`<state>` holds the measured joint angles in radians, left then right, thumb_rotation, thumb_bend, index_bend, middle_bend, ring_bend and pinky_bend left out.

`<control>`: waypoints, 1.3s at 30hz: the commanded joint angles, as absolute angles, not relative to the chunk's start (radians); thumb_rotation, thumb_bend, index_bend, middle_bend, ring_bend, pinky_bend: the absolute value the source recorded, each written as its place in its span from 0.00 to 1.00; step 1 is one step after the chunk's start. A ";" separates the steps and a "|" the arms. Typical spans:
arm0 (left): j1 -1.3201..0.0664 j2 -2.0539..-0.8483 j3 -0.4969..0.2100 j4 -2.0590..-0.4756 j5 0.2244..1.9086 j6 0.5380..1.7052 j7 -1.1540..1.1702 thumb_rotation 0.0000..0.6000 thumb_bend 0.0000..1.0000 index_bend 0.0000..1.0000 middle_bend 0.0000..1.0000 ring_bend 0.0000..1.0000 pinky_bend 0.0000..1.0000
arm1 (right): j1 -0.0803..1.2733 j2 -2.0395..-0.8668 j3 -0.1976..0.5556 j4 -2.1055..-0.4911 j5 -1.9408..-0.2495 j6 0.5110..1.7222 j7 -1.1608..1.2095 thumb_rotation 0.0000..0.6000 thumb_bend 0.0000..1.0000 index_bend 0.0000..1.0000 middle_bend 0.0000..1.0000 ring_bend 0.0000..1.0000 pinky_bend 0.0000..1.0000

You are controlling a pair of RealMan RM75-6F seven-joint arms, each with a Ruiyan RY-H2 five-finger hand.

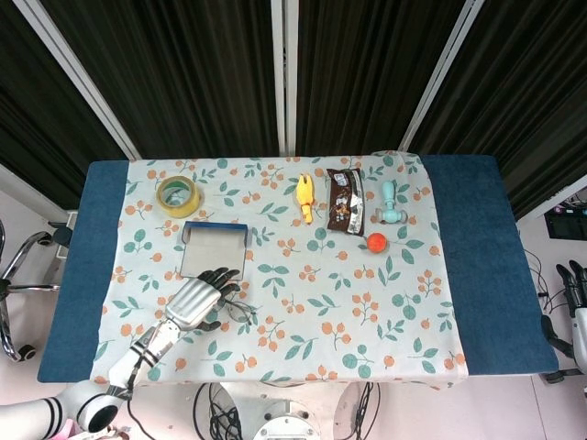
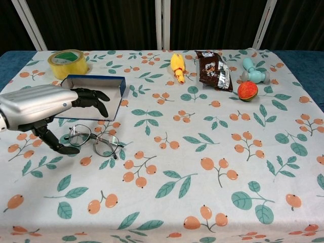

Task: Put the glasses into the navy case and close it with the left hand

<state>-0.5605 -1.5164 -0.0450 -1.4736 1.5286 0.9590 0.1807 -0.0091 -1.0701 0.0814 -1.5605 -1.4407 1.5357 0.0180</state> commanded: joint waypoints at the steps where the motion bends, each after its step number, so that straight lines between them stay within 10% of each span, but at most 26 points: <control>1: -0.576 -1.525 -0.042 -1.452 1.507 0.934 0.205 1.00 0.16 0.28 0.07 0.09 0.23 | -0.009 -1.070 0.082 -1.561 -1.443 1.537 0.019 1.00 0.30 0.00 0.00 0.00 0.00; 39: -0.631 -1.600 -0.043 -1.375 1.410 0.910 0.147 1.00 0.35 0.55 0.09 0.09 0.22 | -0.009 -1.081 0.080 -1.533 -1.397 1.483 0.020 1.00 0.31 0.00 0.00 0.00 0.00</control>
